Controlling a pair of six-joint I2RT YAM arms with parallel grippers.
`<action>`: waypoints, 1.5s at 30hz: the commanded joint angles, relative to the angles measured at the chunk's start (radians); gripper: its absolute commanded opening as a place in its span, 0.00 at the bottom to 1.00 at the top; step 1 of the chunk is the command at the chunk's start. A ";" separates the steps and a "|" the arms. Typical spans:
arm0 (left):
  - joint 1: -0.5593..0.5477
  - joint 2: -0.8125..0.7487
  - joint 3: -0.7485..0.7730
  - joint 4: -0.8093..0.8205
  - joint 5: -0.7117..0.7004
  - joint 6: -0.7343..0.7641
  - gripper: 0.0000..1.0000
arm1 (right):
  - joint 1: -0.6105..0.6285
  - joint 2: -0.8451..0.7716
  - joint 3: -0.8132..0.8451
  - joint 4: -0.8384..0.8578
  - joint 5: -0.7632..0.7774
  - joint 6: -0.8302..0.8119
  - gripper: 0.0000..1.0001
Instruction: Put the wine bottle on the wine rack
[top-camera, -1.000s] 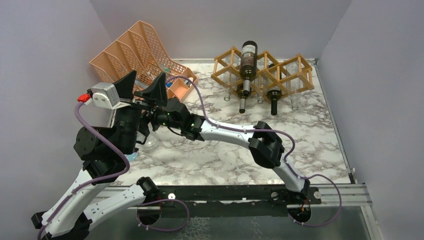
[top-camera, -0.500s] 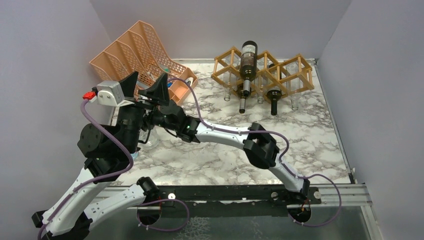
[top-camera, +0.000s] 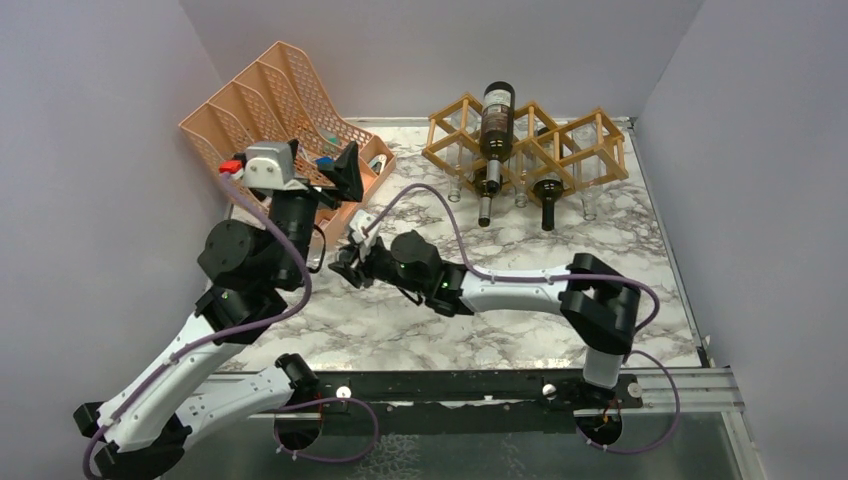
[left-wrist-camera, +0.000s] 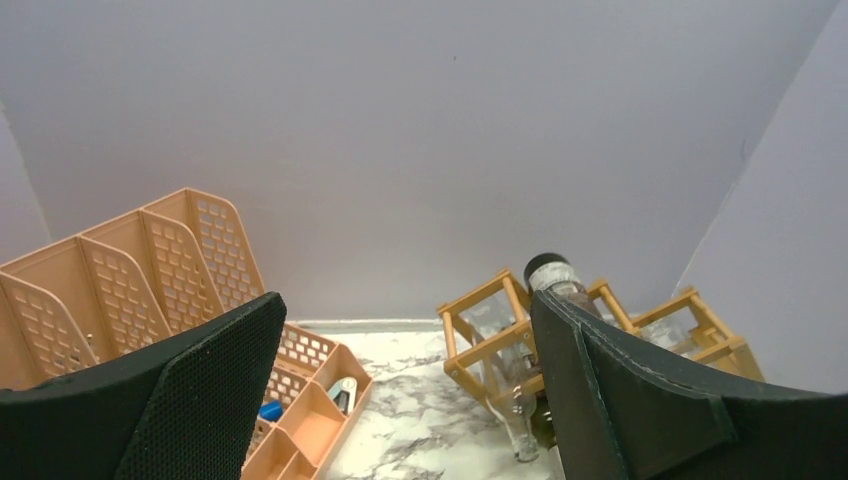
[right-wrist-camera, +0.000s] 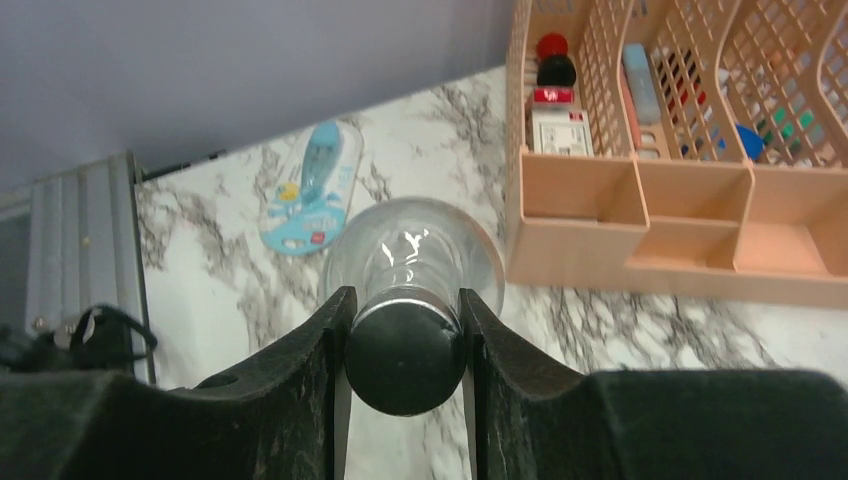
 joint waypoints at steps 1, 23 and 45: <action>0.002 0.064 0.033 -0.033 -0.026 0.004 0.99 | 0.003 -0.136 -0.179 0.044 0.083 -0.058 0.01; 0.339 0.306 -0.162 -0.549 0.406 -0.380 0.99 | -0.005 -0.699 -0.700 -0.275 0.193 0.084 0.01; 0.423 0.520 -0.297 -0.480 0.689 -0.387 0.91 | -0.028 -0.422 -0.516 -0.726 0.142 0.236 0.07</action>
